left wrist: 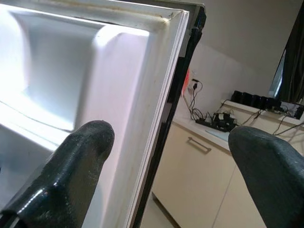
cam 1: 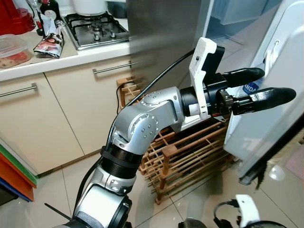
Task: Restocking fridge
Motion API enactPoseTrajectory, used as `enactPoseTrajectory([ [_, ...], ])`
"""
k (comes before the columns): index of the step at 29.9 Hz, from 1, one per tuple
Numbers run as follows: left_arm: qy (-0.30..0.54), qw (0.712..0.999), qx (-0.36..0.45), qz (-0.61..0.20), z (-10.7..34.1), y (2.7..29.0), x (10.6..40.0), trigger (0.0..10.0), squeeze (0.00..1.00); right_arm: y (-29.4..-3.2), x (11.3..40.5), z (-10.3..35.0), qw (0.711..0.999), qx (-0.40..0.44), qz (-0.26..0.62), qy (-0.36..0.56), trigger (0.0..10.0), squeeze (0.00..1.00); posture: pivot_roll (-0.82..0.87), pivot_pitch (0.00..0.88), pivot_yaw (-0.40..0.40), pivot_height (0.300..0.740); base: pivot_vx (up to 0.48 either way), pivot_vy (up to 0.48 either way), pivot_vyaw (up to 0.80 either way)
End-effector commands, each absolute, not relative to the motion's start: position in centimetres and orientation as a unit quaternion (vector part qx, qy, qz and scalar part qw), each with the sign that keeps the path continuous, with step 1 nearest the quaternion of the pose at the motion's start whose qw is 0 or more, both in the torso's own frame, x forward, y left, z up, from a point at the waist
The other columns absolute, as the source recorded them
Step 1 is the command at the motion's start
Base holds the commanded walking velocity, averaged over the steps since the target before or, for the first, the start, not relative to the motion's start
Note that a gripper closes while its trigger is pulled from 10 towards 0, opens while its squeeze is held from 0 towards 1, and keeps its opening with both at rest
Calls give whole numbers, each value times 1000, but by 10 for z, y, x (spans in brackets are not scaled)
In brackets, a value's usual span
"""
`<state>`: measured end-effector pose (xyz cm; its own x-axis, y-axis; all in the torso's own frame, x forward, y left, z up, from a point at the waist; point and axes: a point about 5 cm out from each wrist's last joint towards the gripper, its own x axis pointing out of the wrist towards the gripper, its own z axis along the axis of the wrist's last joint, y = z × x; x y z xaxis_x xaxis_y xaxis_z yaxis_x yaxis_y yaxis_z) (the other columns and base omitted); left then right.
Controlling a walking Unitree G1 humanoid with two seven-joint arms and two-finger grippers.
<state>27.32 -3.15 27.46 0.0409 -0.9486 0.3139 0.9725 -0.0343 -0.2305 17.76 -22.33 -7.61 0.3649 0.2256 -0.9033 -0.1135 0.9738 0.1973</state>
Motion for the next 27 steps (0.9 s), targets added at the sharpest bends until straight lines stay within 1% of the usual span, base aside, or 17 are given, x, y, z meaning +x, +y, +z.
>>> enactPoseTrajectory([
  [1, -46, 672, -199, -712, 289, -42, 263, 10000, 0, -215, 196, -68, 837, 57, 131, 528, 10000, 0, -117, 0, 10, 711, 0, 0, 0],
  [4, -39, 679, -192, -707, 286, -41, 263, 10000, 0, -198, 216, -59, 847, 56, 168, 501, 10000, 0, -109, 0, 13, 711, 0, 0, 0],
  [7, -31, 721, -149, -676, 272, -37, 270, 10000, 0, -177, 243, -43, 870, 47, 197, 449, 10000, 0, -97, 0, 7, 711, 0, 0, 0],
  [8, -31, 721, -149, -676, 272, -37, 270, 10000, 0, -177, 243, -43, 870, 47, 197, 449, 10000, 0, -97, 0, 7, 711, 0, 0, 0],
  [10, -27, 766, -122, -631, 256, -27, 280, 10000, 0, -171, 270, -23, 906, 0, 187, 379, 10000, 0, -95, 0, 8, 711, 0, 0, 0],
  [11, -27, 766, -122, -631, 256, -27, 280, 10000, 0, -171, 270, -23, 906, 0, 187, 379, 10000, 0, -95, 0, 8, 711, 0, 0, 0],
  [13, -26, 799, -105, -591, 243, -14, 287, 10000, 0, -171, 288, -5, 932, -59, 175, 312, 10000, 0, -95, 0, 9, 711, 0, 0, 0],
  [14, -26, 799, -105, -591, 243, -14, 287, 10000, 0, -171, 288, -5, 932, -59, 175, 312, 10000, 0, -95, 0, 9, 711, 0, 0, 0],
  [15, -23, 828, -105, -550, 231, 2, 291, 10000, 0, -175, 297, 17, 957, -101, 147, 229, 10000, 0, -94, 0, 9, 711, 0, 0, 0],
  [18, -38, 870, -112, -479, 224, 26, 299, 10000, 0, -177, 293, 30, 969, -125, 124, 173, 10000, 0, -96, 0, 6, 711, 0, 0, 0],
  [20, -47, 886, -116, -447, 223, 38, 302, 10000, 0, -179, 289, 32, 972, -129, 113, 159, 10000, 0, -92, 0, 2, 711, 0, 0, 0],
  [21, -61, 925, -108, -360, 215, 64, 310, 10000, 0, -187, 279, 34, 979, -133, 72, 138, 10000, 0, -81, 0, -7, 711, 0, 0, 0],
  [22, -61, 925, -108, -360, 215, 64, 310, 10000, 0, -187, 279, 34, 979, -133, 72, 138, 10000, 0, -81, 0, -7, 711, 0, 0, 0],
  [23, -66, 940, -97, -321, 211, 75, 313, 10000, 0, -191, 274, 34, 981, -132, 53, 133, 10000, 0, -81, 0, -7, 711, 0, 0, 0],
  [24, -64, 966, -85, -237, 201, 98, 317, 10000, 0, -204, 261, 31, 983, -134, 11, 126, 10000, 0, -69, 0, -13, 711, 0, 0, 0],
  [25, -64, 966, -85, -237, 201, 98, 317, 10000, 0, -204, 261, 31, 983, -134, 11, 126, 10000, 0, -69, 0, -13, 711, 0, 0, 0],
  [27, -55, 982, -61, -168, 186, 117, 314, 10000, 0, -213, 248, 30, 983, -142, -21, 117, 10000, 0, -68, 0, -13, 711, 0, 0, 0],
])
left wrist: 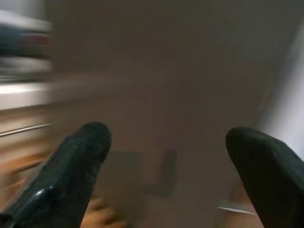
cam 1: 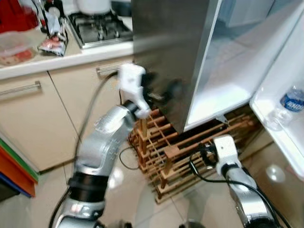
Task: Restocking fridge
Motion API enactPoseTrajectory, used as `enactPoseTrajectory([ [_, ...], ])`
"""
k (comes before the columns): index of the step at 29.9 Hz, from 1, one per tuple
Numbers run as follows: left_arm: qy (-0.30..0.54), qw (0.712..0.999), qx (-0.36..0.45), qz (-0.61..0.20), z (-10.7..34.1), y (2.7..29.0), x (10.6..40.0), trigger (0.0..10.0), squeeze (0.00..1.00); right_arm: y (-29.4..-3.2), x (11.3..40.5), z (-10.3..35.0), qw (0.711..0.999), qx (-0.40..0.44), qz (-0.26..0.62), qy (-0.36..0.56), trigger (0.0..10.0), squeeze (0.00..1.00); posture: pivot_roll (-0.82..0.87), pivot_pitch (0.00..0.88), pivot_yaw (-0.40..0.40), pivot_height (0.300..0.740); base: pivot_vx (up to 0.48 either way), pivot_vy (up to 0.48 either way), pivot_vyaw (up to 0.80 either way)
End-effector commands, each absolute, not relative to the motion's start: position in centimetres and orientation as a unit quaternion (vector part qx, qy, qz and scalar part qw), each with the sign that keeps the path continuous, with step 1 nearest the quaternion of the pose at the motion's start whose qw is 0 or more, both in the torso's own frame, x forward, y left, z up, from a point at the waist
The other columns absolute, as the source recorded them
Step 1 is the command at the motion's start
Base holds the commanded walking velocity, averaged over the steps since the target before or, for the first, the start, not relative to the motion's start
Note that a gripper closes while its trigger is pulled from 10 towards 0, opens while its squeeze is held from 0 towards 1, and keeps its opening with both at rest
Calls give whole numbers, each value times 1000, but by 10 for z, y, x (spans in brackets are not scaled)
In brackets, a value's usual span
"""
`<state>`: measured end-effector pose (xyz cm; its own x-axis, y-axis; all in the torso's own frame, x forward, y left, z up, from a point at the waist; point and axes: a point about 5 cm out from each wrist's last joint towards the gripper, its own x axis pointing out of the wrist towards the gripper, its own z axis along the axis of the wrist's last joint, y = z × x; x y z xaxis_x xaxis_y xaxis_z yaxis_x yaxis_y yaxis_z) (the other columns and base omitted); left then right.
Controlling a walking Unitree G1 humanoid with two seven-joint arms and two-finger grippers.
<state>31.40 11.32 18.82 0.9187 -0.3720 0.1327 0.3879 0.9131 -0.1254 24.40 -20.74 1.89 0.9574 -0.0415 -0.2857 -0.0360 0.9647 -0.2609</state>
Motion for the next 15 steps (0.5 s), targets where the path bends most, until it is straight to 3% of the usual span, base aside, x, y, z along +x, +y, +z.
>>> enactPoseTrajectory([
  [1, -55, 982, -61, -168, 186, 117, 314, 10000, 0, -213, 248, 30, 983, -142, -21, 117, 10000, 0, -68, 0, -13, 711, 0, 0, 0],
  [2, -42, 992, -12, -120, 168, 128, 309, 10000, 0, -222, 238, 33, 981, -157, -54, 105, 10000, 0, -74, 0, -4, 711, 0, 0, 0],
  [5, -22, 992, 49, -111, 143, 130, 298, 10000, 0, -235, 237, 48, 975, -177, -109, 73, 10000, 0, -92, 0, 4, 711, 0, 0, 0],
  [8, -16, 992, 58, -114, 138, 130, 296, 10000, 0, -240, 238, 53, 974, -181, -123, 63, 10000, 0, -94, 0, 7, 711, 0, 0, 0],
  [15, -1, 990, 63, -129, 127, 128, 300, 10000, 0, -296, 256, 79, 944, -210, -250, 43, 10000, 0, -82, 0, 33, 711, 0, 0, 0],
])
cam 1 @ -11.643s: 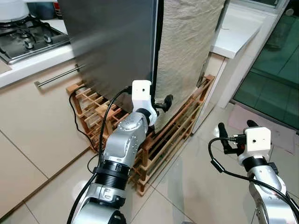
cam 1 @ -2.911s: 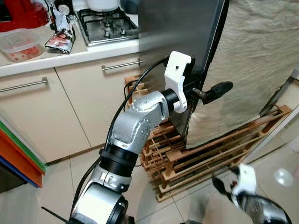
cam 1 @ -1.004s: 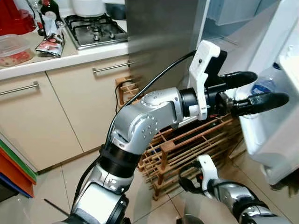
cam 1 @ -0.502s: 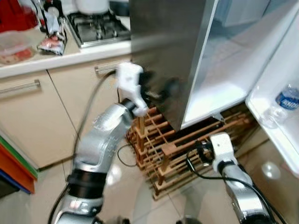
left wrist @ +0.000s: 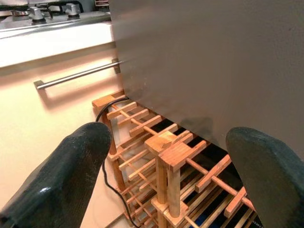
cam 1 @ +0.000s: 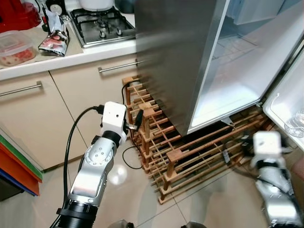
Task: Restocking fridge
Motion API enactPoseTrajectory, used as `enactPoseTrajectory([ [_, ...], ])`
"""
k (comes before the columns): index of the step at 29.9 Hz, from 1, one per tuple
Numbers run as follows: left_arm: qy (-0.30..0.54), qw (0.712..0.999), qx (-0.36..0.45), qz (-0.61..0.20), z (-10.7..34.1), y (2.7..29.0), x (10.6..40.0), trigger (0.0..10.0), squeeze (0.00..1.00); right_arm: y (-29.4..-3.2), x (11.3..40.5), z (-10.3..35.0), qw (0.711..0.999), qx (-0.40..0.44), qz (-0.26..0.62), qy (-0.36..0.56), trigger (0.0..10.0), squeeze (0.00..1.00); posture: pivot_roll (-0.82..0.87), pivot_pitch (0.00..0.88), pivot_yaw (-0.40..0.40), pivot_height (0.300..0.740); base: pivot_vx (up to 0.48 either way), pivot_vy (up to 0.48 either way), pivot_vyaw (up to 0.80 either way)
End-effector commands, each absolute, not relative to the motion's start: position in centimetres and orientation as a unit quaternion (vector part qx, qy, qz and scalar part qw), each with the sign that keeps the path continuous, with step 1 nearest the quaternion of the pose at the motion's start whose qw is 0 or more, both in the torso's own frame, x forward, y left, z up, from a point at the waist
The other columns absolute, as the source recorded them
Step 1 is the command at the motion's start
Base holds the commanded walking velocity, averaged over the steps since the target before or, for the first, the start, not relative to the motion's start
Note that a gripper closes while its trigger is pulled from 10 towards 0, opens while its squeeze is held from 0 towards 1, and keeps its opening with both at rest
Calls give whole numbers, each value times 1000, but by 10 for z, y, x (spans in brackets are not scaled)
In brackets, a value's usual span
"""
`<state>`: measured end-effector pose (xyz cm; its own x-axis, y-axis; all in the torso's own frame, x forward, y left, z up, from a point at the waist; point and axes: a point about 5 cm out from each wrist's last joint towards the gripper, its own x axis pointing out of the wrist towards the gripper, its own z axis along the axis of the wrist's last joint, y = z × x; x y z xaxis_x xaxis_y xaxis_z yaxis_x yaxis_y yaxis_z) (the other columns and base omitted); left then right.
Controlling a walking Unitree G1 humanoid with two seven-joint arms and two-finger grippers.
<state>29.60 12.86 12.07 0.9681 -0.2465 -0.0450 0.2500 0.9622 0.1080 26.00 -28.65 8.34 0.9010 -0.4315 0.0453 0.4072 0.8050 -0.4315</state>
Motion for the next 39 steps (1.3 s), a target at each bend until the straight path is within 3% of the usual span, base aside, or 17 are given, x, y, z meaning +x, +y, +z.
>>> enactPoseTrajectory([
  [1, -5, 990, 66, -128, 128, 129, 301, 10000, 0, -300, 257, 80, 942, -206, -261, 45, 10000, 0, -82, 0, 33, 711, 0, 0, 0],
  [7, -33, 990, 33, -133, 137, 130, 299, 10000, 0, -297, 264, 84, 948, -164, -269, 35, 10000, 0, -74, 0, 36, 711, 156, -180, 0],
  [12, -58, 988, -10, -142, 147, 122, 296, 10000, 0, -265, 277, 81, 974, -120, -192, 16, 10000, 0, -73, 0, 14, 711, 316, -357, 0],
  [19, -63, 989, -28, -127, 152, 122, 297, 10000, 0, -253, 279, 74, 979, -119, -160, 30, 10000, 0, -40, 0, -12, 711, 339, -336, 0],
  [31, -57, 992, -21, -114, 153, 135, 292, 10000, 0, -257, 276, 62, 979, -127, -152, 56, 10000, 0, -5, 0, 3, 711, 118, -106, 0],
  [36, -55, 991, -11, -124, 154, 134, 292, 10000, 0, -289, 268, 53, 956, -165, -224, 96, 10000, 0, -9, 0, 17, 711, 0, 0, 0],
  [39, -54, 991, -11, -124, 154, 135, 293, 10000, 0, -287, 269, 57, 960, -160, -214, 82, 10000, 0, -14, 0, 19, 711, 0, 0, 0],
])
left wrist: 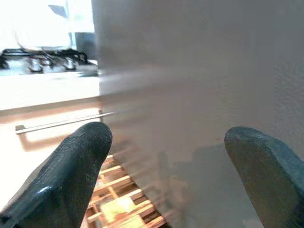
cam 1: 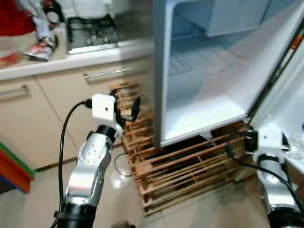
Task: Restocking fridge
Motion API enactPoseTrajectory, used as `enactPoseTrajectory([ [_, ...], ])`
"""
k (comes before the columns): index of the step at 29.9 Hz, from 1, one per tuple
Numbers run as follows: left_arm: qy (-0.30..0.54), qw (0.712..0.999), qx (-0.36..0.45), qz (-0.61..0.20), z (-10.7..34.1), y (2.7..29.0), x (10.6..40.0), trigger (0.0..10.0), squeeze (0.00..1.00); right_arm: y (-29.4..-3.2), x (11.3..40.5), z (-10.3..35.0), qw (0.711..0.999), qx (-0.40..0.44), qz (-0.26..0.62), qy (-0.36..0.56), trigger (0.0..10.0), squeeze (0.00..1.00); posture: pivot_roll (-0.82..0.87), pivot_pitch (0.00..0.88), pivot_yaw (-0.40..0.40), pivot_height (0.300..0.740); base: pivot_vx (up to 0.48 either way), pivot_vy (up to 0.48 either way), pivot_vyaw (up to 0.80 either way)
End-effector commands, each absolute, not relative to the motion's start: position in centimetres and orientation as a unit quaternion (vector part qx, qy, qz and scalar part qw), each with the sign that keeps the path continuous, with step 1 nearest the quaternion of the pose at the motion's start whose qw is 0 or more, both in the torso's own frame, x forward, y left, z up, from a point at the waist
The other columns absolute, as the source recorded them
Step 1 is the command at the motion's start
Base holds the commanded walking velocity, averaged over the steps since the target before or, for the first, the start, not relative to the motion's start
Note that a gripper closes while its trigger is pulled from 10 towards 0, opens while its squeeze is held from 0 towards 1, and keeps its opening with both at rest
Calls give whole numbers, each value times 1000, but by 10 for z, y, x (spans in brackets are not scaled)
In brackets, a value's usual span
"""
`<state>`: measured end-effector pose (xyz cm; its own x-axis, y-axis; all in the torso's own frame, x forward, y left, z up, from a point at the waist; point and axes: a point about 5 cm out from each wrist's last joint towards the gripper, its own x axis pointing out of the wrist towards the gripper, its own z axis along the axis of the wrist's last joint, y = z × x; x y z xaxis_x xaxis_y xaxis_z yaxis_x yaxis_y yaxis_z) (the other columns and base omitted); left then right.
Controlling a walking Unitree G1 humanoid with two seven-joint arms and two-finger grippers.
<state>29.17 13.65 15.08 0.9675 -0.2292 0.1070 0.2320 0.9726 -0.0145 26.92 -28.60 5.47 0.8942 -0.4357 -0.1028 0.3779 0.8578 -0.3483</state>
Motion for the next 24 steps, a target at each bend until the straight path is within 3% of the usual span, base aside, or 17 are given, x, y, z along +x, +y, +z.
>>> enactPoseTrajectory([
  [1, -53, 991, -11, -124, 154, 135, 293, 10000, 0, -285, 270, 58, 962, -158, -207, 77, 10000, 0, -14, 0, 19, 711, 0, 0, 0],
  [10, -42, 992, 11, -122, 150, 134, 296, 10000, 0, -223, 277, 61, 991, -94, -91, 27, 10000, 0, -15, 0, 14, 711, 0, 0, 0],
  [15, -41, 992, 10, -123, 149, 134, 295, 10000, 0, -195, 281, 72, 997, -52, -58, 4, 10000, 0, -18, 0, 8, 711, -109, 115, 736],
  [24, -54, 990, 0, -132, 149, 124, 291, 10000, 0, -175, 285, 101, 999, -3, -10, -42, 10000, 0, -37, 0, -14, 711, -328, 354, 706],
])
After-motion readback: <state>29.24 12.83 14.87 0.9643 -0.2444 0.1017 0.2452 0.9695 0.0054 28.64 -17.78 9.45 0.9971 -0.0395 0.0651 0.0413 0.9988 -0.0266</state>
